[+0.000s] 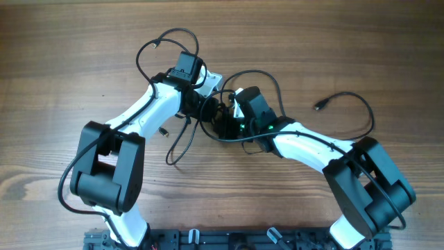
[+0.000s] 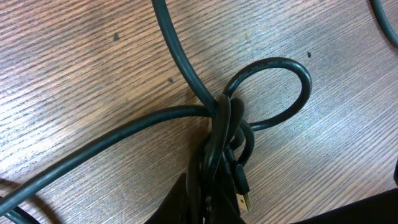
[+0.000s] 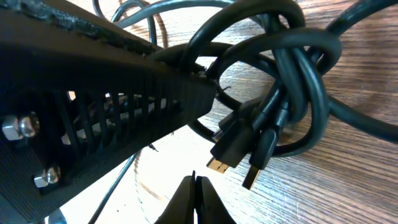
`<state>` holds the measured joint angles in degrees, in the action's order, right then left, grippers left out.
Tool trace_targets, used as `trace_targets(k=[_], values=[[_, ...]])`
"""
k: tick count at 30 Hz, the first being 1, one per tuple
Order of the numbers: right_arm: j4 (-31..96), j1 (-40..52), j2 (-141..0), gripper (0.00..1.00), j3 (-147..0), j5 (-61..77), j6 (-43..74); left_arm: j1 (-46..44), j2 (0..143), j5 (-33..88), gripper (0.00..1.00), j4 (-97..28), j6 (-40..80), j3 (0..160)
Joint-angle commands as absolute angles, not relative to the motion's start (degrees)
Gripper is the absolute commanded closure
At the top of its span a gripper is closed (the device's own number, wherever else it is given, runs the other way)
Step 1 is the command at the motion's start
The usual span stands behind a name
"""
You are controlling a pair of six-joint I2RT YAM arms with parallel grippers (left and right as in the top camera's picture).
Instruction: Untangle cables
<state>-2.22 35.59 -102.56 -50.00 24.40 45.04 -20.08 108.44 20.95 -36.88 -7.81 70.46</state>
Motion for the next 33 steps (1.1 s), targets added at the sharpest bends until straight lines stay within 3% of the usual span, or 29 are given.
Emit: trace_targets(k=[1, 8, 33], values=[[-2.3, 35.8, -104.1, 0.95, -49.8, 24.8, 46.4, -19.6, 107.4, 22.1, 0.93, -36.8, -7.2, 71.7], [-2.2, 35.8, -106.7, 0.95, -49.8, 21.8, 53.1, -19.6, 107.4, 22.1, 0.93, -36.9, -7.2, 71.7], [-8.1, 34.8, -106.7, 0.96, -49.8, 10.8, 54.7, -19.7, 107.4, 22.1, 0.96, -37.1, -7.3, 71.6]])
